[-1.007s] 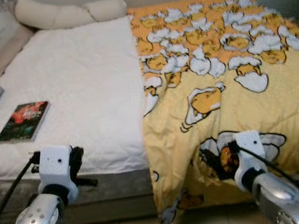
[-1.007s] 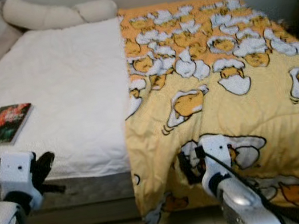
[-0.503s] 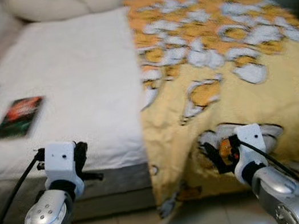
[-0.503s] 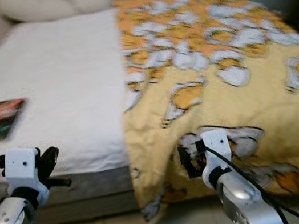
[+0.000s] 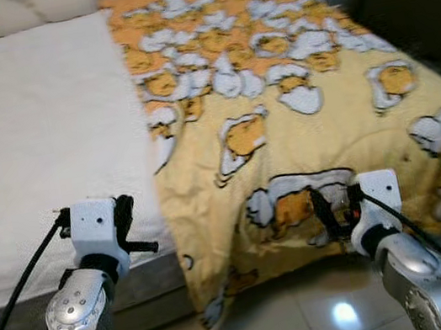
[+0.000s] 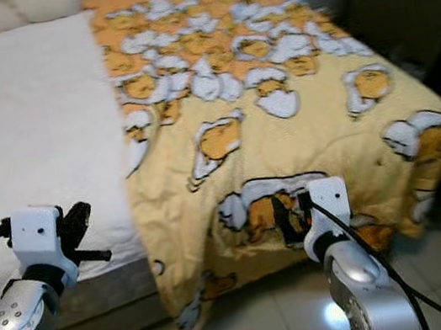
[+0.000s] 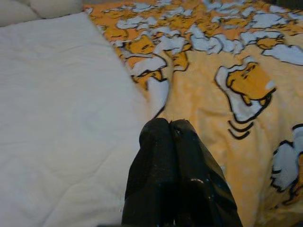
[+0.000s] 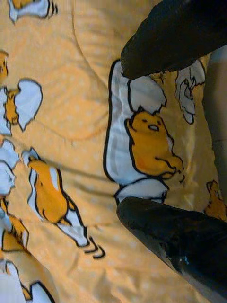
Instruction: Clean up the room
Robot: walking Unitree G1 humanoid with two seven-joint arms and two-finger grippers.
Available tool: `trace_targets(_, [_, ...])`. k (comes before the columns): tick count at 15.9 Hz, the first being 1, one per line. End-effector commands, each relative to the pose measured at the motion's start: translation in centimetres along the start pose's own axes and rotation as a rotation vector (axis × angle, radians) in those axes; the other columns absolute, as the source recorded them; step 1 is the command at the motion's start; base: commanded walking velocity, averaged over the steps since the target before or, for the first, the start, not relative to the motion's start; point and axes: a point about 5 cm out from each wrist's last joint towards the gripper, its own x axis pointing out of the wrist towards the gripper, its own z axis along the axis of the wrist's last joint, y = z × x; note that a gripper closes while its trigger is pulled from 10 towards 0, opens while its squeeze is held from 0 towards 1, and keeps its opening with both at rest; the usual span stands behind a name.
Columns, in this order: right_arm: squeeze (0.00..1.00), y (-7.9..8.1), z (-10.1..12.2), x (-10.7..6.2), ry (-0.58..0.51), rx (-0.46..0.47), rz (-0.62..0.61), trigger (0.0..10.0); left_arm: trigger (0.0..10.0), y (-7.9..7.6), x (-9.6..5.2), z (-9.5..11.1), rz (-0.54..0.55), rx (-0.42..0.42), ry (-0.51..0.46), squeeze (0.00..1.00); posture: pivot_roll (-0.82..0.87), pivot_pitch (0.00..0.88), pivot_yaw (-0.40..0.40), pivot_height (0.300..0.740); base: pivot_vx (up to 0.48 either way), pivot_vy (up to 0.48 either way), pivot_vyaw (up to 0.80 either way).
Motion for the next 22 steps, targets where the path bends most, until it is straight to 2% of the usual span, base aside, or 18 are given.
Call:
trace_targets(1, [0.0,0.1,-0.1,0.2,-0.001,0.01,0.007,10.0,10.0,-0.1,0.2,0.4,-0.012,0.026,-0.014,0.0,-0.06,0.0,-0.073,0.74,0.0,0.0,-0.79])
trace_targets(3, [0.0,0.3,0.0,0.4,-0.001,0.0,0.026,10.0,10.0,-0.3,0.7,0.8,-0.033,0.013,-0.029,0.0,-0.05,0.0,-0.087,0.74,0.0,0.0,-0.79])
trace_targets(5, [0.0,0.0,0.0,0.7,0.006,-0.009,0.031,10.0,10.0,-0.8,1.1,1.1,-0.062,0.055,-0.036,0.0,-0.06,0.0,-0.089,0.74,0.0,0.0,-0.79])
trace_targets(7, [0.0,-0.1,0.0,0.8,0.002,-0.01,0.03,10.0,10.0,-1.0,1.3,1.3,-0.067,0.055,-0.039,0.0,-0.06,0.0,-0.089,0.74,0.0,0.0,-0.79])
trace_targets(12, [0.0,-0.4,-0.6,1.5,0.015,-0.017,0.037,10.0,10.0,-1.4,1.6,1.3,-0.075,0.067,-0.038,0.0,-0.07,0.0,-0.091,0.74,0.0,-0.302,-0.79])
trace_targets(19, [0.0,-0.4,-1.5,2.1,0.021,-0.014,0.032,10.0,10.0,-1.1,1.6,1.0,-0.075,0.089,-0.024,0.0,-0.07,0.0,-0.082,0.74,0.0,-0.311,-0.79])
trace_targets(22, [0.0,-0.5,-2.0,2.1,0.029,-0.004,0.025,10.0,10.0,-0.7,1.6,1.2,-0.043,0.054,-0.031,0.0,-0.07,0.0,-0.076,0.74,0.0,0.0,-0.79])
